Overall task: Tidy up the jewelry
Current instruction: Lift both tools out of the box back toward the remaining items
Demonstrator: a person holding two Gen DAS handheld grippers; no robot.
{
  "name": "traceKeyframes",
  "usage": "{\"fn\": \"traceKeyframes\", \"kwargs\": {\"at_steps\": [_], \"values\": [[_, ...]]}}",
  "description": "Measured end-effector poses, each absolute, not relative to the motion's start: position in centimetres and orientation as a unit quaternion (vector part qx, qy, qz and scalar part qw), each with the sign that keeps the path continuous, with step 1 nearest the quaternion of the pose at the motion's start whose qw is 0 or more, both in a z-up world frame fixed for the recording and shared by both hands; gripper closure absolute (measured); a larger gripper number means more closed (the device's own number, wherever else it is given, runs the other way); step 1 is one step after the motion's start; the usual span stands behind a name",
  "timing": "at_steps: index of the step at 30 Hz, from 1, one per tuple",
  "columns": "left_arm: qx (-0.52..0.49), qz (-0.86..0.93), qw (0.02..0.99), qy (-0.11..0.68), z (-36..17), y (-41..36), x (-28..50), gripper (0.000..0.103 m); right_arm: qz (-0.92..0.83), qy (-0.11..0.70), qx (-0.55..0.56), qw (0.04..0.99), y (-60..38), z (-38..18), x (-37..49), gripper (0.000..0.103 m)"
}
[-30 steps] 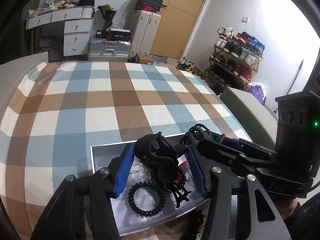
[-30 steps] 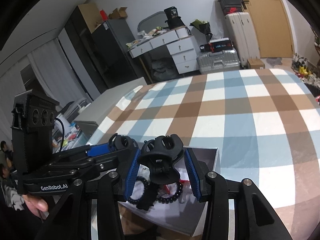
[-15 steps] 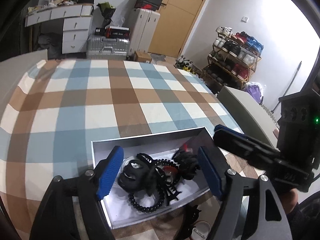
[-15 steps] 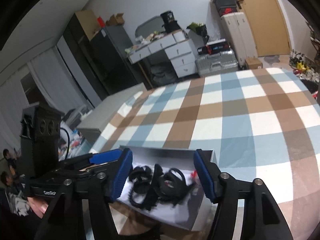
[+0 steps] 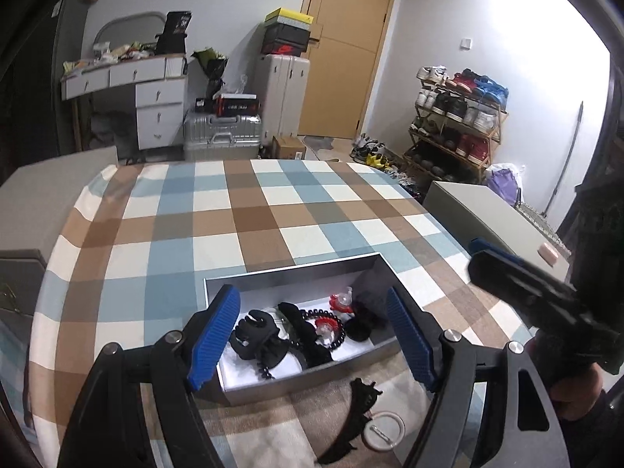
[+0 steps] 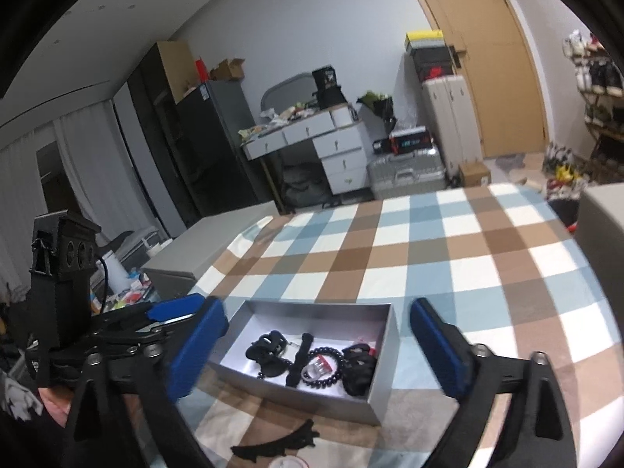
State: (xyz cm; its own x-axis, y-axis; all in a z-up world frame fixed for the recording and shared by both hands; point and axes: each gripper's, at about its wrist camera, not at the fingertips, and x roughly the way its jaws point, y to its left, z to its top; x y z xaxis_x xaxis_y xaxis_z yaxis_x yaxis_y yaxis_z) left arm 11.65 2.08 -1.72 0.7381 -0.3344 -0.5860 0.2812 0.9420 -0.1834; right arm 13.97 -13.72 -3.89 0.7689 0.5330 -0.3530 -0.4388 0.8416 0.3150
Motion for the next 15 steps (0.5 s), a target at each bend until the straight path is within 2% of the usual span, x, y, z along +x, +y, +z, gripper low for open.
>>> {"fn": "traceKeyframes", "kwargs": {"at_steps": [2, 4, 12, 14, 15], "values": [[-0.041, -0.165, 0.933, 0.318, -1.7, 2.1, 11.2, 0.028, 0.259, 0.213, 0.106, 0.936, -14.0, -3.8, 13.2, 0.0], [-0.041, -0.152, 0.936, 0.315, -1.9, 2.1, 10.8, 0.019, 0.254, 0.215, 0.103, 0.937, -14.2, -3.8, 12.5, 0.0], [-0.039, -0.114, 0.942, 0.314, -3.0, 2.0, 8.8, 0.014, 0.257, 0.214, 0.07, 0.94, -13.9, -4.2, 9.3, 0.0], [-0.026, -0.098, 0.941, 0.322, -3.3, 1.7, 8.3, 0.003, 0.263, 0.218, 0.06, 0.938, -13.7, -4.5, 8.6, 0.0], [-0.024, -0.095, 0.942, 0.32, -3.5, 1.7, 7.9, 0.002, 0.266, 0.225, 0.054, 0.936, -13.5, -4.7, 8.4, 0.0]]}}
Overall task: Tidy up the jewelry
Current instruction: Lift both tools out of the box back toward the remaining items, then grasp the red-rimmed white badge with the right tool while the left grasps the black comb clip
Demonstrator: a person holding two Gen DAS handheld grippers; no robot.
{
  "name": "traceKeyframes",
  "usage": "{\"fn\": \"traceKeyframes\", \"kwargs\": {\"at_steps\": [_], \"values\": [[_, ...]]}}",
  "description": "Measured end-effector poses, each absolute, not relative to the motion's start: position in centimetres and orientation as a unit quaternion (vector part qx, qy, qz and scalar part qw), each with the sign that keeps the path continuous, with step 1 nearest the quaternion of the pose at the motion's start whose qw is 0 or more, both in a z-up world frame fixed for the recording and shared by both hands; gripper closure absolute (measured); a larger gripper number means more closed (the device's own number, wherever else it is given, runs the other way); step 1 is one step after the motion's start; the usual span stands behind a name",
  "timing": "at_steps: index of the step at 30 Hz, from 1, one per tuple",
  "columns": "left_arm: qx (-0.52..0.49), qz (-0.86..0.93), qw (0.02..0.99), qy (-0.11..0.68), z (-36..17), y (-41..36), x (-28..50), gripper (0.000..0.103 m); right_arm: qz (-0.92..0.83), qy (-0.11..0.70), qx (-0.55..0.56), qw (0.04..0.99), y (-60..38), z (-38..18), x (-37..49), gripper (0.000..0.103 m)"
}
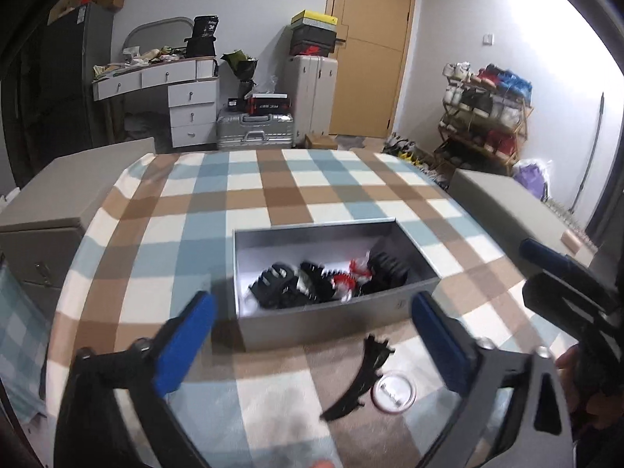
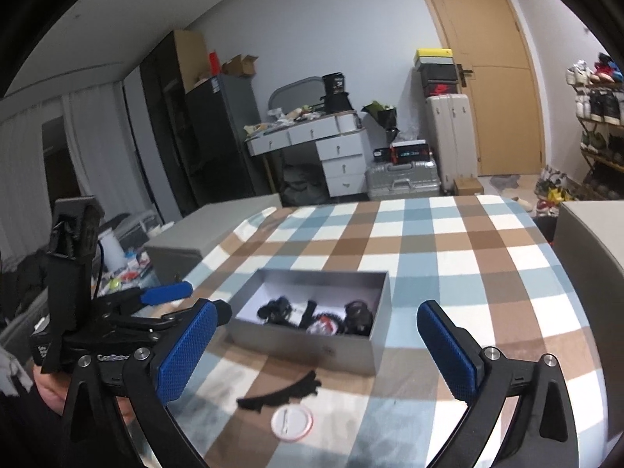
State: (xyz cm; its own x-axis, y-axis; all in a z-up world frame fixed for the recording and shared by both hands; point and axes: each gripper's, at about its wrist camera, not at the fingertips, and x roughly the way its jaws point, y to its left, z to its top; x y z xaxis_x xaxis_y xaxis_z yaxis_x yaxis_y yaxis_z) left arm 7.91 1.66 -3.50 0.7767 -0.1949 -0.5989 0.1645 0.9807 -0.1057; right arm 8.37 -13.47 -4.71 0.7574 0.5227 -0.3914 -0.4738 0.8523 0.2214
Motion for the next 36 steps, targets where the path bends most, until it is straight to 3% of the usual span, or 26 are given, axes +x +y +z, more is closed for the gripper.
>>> {"fn": "traceKeyframes", "kwargs": {"at_steps": [9, 22, 26, 31, 36], "values": [[-0.011, -0.074, 0.948, 0.309, -5.5, 2.1, 5.3, 0.001, 0.258, 0.262, 0.034, 0.929, -12.9, -7.3, 6.8, 0.0], [-0.021, -0.053, 0.935, 0.35, -9.1, 3.0, 3.1, 0.001, 0.246, 0.317, -0.006, 0.916, -10.6, -11.8, 6.0, 0.002], [-0.027, -0.046, 0.933, 0.355, -9.5, 3.3, 2.6, 0.001, 0.242, 0.347, -0.025, 0.905, -9.4, -13.0, 7.0, 0.018], [-0.034, -0.051, 0.931, 0.361, -9.7, 3.5, 2.5, 0.001, 0.257, 0.359, -0.02, 0.897, -8.6, -13.4, 7.6, 0.024], [-0.035, -0.049, 0.931, 0.361, -10.0, 3.8, 2.3, 0.001, 0.263, 0.375, -0.043, 0.888, -7.3, -13.9, 8.1, 0.039]]}}
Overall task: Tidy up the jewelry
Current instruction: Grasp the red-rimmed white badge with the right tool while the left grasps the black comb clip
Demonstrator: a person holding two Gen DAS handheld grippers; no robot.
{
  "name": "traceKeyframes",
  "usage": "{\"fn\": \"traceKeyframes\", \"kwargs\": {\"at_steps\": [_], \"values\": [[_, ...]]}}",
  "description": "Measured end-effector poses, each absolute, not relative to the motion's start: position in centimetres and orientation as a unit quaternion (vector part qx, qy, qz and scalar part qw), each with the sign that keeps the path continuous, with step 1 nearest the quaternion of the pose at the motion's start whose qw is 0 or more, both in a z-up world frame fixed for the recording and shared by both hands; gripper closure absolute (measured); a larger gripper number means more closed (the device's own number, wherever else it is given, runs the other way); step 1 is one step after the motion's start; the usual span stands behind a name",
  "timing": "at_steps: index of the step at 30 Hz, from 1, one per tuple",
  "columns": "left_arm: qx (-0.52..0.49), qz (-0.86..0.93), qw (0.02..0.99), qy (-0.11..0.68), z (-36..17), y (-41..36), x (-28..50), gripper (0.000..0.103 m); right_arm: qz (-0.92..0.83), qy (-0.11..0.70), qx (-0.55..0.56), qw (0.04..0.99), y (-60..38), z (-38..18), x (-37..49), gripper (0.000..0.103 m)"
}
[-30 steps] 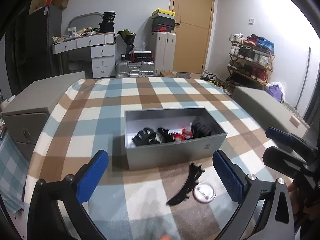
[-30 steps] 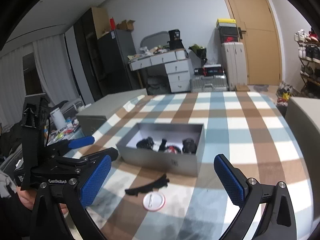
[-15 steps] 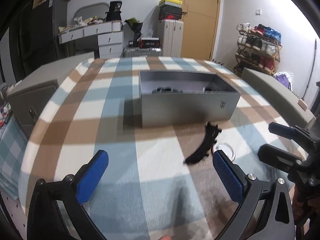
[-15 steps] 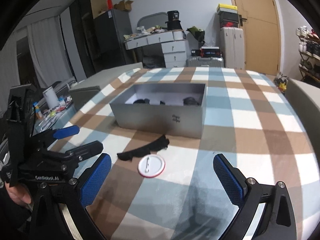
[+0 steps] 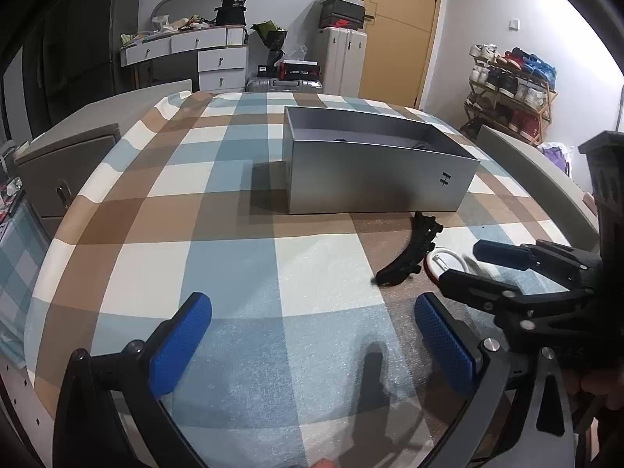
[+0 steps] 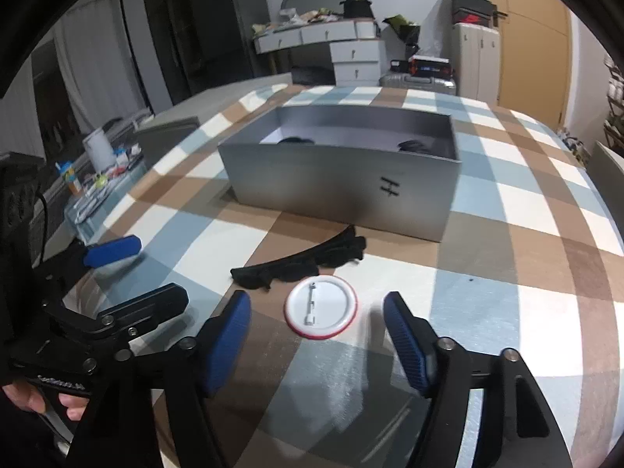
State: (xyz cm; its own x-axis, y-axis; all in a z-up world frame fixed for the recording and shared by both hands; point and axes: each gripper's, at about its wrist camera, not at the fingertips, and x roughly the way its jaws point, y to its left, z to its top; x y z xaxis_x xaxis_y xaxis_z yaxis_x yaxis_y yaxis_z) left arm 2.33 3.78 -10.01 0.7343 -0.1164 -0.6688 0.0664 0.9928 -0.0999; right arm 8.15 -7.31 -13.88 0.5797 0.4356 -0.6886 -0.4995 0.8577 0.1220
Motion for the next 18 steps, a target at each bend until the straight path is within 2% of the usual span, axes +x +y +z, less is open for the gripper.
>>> {"fn": "traceKeyframes", "kwargs": {"at_steps": [3, 5, 12, 18], "values": [[-0.038, -0.048, 0.93, 0.361, -10.0, 4.0, 2.3, 0.001, 0.258, 0.378, -0.051, 0.888, -6.9, -14.0, 8.4, 0.051], [-0.04, -0.048, 0.93, 0.362, -10.0, 4.2, 2.2, 0.001, 0.255, 0.381, -0.053, 0.887, -6.7, -14.0, 8.5, 0.076], [-0.04, -0.041, 0.928, 0.367, -10.1, 4.5, 2.2, 0.001, 0.25, 0.374, -0.078, 0.89, -6.1, -14.1, 8.4, 0.077], [-0.034, -0.039, 0.928, 0.368, -10.0, 4.5, 2.1, 0.001, 0.269, 0.375, -0.051, 0.886, -6.7, -13.8, 8.4, 0.072]]}}
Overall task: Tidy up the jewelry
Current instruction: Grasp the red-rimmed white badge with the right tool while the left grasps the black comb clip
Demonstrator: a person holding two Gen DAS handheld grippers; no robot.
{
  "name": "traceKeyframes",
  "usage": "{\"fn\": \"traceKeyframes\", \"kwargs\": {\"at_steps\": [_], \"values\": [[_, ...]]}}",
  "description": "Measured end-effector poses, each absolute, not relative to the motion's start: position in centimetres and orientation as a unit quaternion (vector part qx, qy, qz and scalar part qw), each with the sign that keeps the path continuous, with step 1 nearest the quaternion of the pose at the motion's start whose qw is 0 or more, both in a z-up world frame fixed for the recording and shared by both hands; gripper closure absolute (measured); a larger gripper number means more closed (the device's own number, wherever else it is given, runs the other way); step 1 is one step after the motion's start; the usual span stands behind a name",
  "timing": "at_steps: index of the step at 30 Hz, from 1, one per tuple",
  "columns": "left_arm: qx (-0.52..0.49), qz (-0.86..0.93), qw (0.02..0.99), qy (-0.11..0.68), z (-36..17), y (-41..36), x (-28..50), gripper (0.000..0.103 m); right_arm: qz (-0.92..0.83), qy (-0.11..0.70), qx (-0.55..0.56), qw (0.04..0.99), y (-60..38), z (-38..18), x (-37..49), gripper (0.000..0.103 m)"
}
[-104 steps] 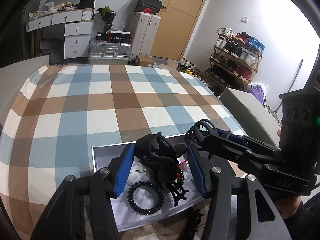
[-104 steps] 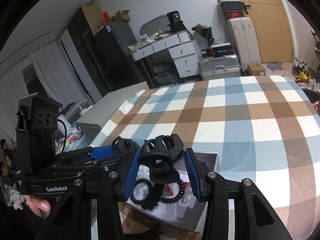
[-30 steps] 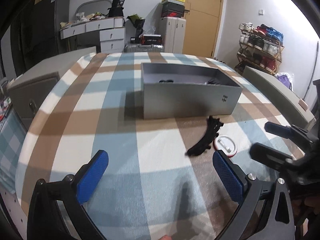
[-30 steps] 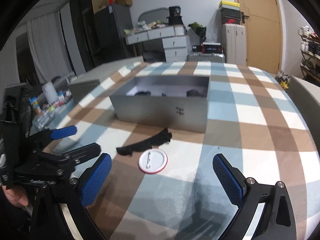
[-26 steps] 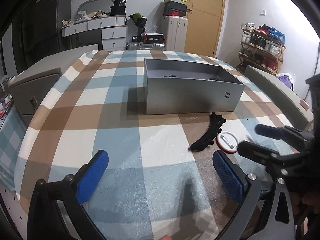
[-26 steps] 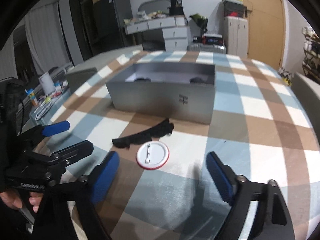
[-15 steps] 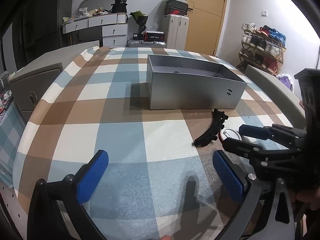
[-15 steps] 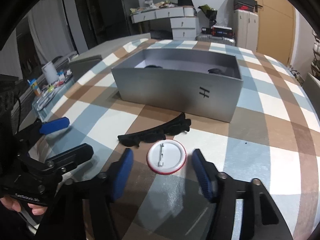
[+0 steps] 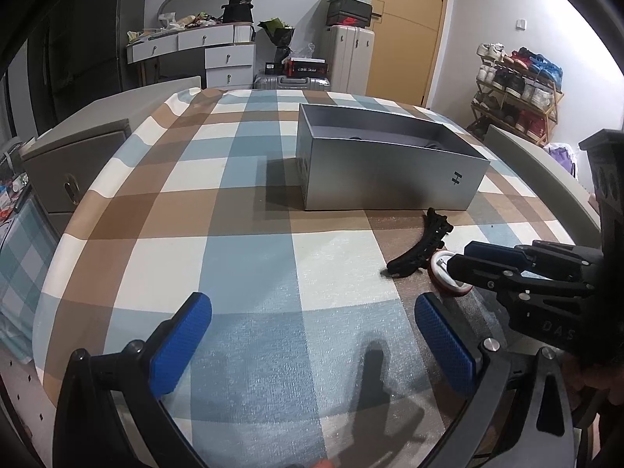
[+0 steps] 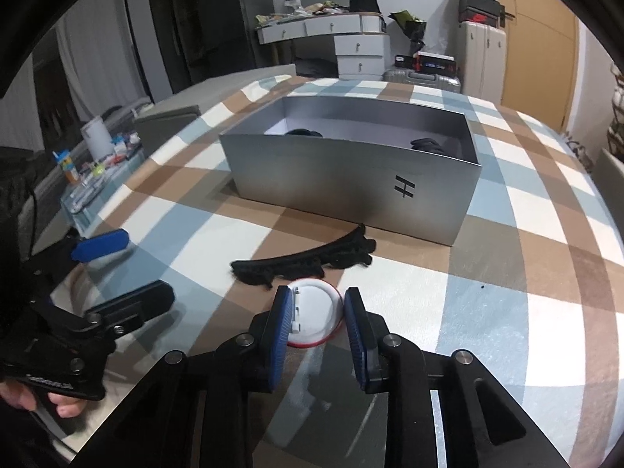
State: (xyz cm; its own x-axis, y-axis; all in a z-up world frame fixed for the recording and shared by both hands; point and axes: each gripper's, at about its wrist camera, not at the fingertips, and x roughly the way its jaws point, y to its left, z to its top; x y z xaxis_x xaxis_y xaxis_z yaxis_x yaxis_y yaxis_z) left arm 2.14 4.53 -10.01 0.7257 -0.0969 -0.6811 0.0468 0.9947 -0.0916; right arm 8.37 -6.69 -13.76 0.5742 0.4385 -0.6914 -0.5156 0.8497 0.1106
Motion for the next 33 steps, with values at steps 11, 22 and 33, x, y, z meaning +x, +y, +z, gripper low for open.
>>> {"fn": "traceKeyframes", "kwargs": {"at_steps": [11, 22, 33], "values": [[-0.022, -0.045, 0.926, 0.374, -10.1, 4.2, 2.0, 0.001, 0.266, 0.365, -0.104, 0.886, -4.9, -14.3, 7.7, 0.061], [-0.021, -0.068, 0.925, 0.373, -9.6, 4.2, 2.8, 0.001, 0.261, 0.349, -0.072, 0.897, -7.4, -13.5, 7.3, 0.062], [0.015, -0.168, 0.906, 0.388, -8.9, 0.1, 6.6, 0.002, 0.217, 0.334, 0.028, 0.917, -14.5, -11.7, 7.6, 0.062]]}}
